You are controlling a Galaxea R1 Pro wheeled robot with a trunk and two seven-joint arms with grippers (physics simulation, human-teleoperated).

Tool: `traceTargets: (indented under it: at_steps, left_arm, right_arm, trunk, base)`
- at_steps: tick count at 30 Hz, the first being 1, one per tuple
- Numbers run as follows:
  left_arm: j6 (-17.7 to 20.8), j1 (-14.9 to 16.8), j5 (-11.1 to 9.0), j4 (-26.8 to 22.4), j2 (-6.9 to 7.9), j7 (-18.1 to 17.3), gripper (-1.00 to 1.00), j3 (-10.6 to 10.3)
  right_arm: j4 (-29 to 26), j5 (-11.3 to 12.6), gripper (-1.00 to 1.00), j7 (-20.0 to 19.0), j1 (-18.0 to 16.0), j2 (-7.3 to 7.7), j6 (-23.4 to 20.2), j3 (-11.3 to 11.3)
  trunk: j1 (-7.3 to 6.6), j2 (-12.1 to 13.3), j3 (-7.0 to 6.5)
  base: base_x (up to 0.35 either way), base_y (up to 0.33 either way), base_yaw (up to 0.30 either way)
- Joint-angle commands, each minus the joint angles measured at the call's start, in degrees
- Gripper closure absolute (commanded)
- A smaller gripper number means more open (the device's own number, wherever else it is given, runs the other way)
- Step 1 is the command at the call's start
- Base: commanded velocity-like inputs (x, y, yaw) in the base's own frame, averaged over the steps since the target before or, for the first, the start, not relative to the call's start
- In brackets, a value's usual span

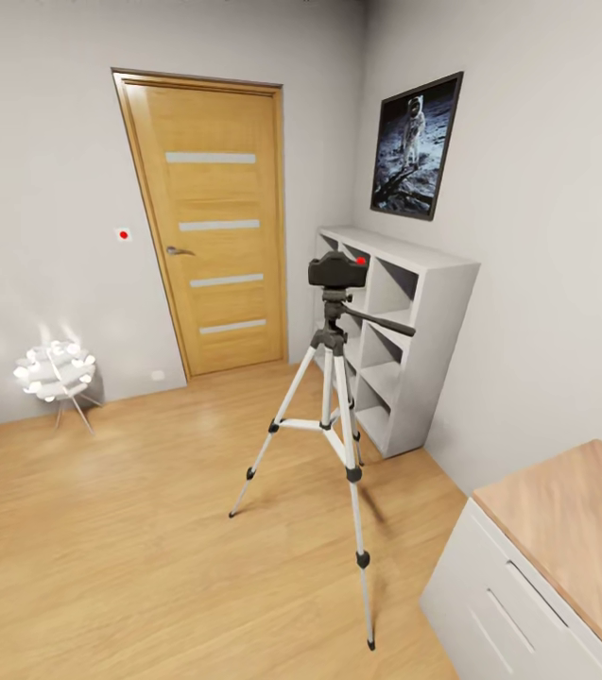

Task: Attach the digital camera to the camera tripod in the bedroom.

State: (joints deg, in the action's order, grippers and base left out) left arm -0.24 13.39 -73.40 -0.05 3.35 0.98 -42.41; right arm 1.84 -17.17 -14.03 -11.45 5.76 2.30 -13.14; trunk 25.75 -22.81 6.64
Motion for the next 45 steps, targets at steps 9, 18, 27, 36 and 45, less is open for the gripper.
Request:
traceTargets:
  at_steps: [9,18,27,36,45]
  left_arm:
    - [-0.1,0.0,-0.5,0.0,-0.01,0.3,-1.0,-0.5]
    - [-0.1,0.0,-0.5,0.1,-0.01,0.6,-1.0,-0.5]
    - [0.0,0.1,-0.5,0.1,-0.01,0.6,-1.0,-0.5]
    - [0.5,0.0,-0.5,0.1,-0.01,0.6,-1.0,-0.5]
    - [0.2,0.0,-0.5,0.1,0.02,0.7,-1.0,-0.5]
  right_arm:
    - [0.2,-0.5,-1.0,0.3,0.6,0.04,0.7,-0.5]
    - [0.2,-0.5,-1.0,0.3,0.6,0.04,0.7,-0.5]
    - [0.2,-0.5,-1.0,0.3,0.6,0.04,0.6,-0.5]
    - [0.1,-0.5,-1.0,0.3,0.6,0.05,0.7,-0.5]
    - [0.1,-0.5,-1.0,0.3,0.6,0.12,0.7,-0.5]
  trunk:
    - [0.03,-0.1,-0.74]
    - [0.03,-0.1,-1.58]
    - [0.03,-0.1,-2.43]
    - [0.03,-0.1,-3.28]
    - [0.03,-0.1,-4.13]
  base:
    - [0.0,0.0,0.0]
    - [0.0,0.0,0.0]
    - [0.0,0.0,0.0]
    - [0.0,0.0,0.0]
    - [0.0,0.0,0.0]
